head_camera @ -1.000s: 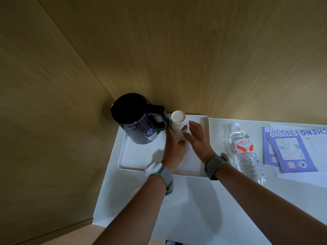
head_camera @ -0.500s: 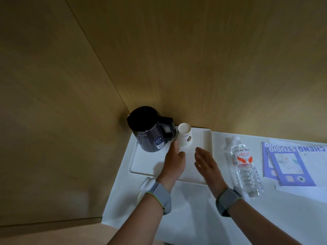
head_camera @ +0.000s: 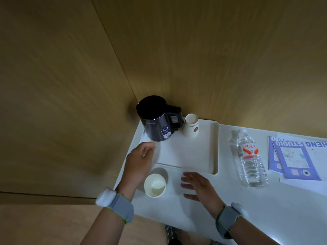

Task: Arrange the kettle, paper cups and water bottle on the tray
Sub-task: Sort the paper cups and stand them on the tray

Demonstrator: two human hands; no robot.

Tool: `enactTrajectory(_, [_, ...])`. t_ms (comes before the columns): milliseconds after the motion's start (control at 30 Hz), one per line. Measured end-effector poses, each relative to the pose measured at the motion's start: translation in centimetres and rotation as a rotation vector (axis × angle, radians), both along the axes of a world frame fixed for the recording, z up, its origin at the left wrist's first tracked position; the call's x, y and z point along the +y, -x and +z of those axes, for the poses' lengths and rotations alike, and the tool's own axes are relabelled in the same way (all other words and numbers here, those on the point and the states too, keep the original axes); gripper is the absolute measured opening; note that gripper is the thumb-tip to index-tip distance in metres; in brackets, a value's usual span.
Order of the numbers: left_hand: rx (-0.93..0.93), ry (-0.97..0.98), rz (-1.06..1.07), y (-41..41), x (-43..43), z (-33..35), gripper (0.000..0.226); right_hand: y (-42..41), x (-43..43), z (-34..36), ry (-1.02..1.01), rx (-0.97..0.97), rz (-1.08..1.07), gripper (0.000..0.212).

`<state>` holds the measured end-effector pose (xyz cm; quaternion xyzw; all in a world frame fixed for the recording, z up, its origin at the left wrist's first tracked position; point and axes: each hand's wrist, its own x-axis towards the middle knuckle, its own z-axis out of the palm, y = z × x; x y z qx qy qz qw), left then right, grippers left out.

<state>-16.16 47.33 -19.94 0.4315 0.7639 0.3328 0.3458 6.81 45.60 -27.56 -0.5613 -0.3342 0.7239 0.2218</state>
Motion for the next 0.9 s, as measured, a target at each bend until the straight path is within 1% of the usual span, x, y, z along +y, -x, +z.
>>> enactTrajectory(67, [0.121, 0.080, 0.008, 0.9, -1.1, 0.1, 0.019, 0.4, -0.9, 0.3, 0.045, -0.024, 0.038, 0.025])
enactTrajectory(133, [0.217, 0.216, -0.078, 1.3, -2.0, -0.1, 0.018, 1.1, -1.9, 0.5, 0.093, -0.036, 0.080, 0.026])
enactTrajectory(167, [0.250, 0.280, -0.120, 1.3, -2.3, -0.5, 0.024, 1.3, -2.2, 0.5, 0.117, -0.035, 0.099, 0.027])
enactTrajectory(267, [0.230, 0.460, -0.186, 1.4, -2.9, -1.8, 0.044, 2.2, -2.7, 0.7, 0.181, 0.005, 0.114, 0.030])
enactTrajectory(367, [0.205, 0.573, -0.205, 1.3, -3.2, -3.1, 0.051, 3.0, -2.6, 0.6, 0.238, 0.029, 0.117, 0.035])
enactTrajectory(533, [0.177, 0.622, -0.226, 0.4, -2.9, -3.3, 0.055, 3.8, -2.5, 0.3, 0.318, 0.072, 0.092, 0.040])
enactTrajectory(633, [0.095, 0.627, -0.174, 0.1, -3.0, -3.6, 0.058, 4.0, -2.4, 0.4, 0.326, 0.110, 0.081, 0.041])
enactTrajectory(767, [0.037, 0.640, -0.099, 0.0, -3.6, -4.5, 0.072, 3.9, -2.6, 0.4, 0.324, 0.143, 0.090, 0.042])
enactTrajectory(900, [0.001, 0.635, -0.084, -0.6, -4.0, -4.6, 0.074, 3.5, -2.9, 0.5, 0.327, 0.163, 0.086, 0.042])
